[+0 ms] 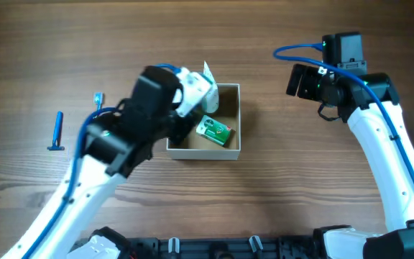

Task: Pack container
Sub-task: 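Place the toothpaste tube into the box with the left gripper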

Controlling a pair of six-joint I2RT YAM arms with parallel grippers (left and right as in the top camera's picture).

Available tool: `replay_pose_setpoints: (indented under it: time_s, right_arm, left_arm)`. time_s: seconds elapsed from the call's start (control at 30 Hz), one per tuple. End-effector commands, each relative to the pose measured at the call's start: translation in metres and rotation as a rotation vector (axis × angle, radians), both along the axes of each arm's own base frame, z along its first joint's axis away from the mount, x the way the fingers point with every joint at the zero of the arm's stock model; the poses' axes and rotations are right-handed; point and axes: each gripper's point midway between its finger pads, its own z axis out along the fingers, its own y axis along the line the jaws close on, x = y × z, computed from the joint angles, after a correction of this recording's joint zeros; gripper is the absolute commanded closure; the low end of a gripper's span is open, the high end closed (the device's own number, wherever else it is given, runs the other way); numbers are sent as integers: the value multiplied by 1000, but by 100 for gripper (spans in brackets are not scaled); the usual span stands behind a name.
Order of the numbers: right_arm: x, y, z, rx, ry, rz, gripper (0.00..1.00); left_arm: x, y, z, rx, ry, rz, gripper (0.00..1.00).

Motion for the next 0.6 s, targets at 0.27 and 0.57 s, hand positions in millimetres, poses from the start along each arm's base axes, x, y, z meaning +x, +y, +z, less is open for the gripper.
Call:
replay_pose_setpoints:
  time_s: [0.27, 0.57]
  right_arm:
    - [3, -41, -3, 83, -2, -197, 0]
    - [4, -41, -3, 80, -4, -195, 0]
  left_arm:
    - [17, -25, -117, 216, 256, -99, 75]
    - [18, 53, -31, 213, 37, 288, 15]
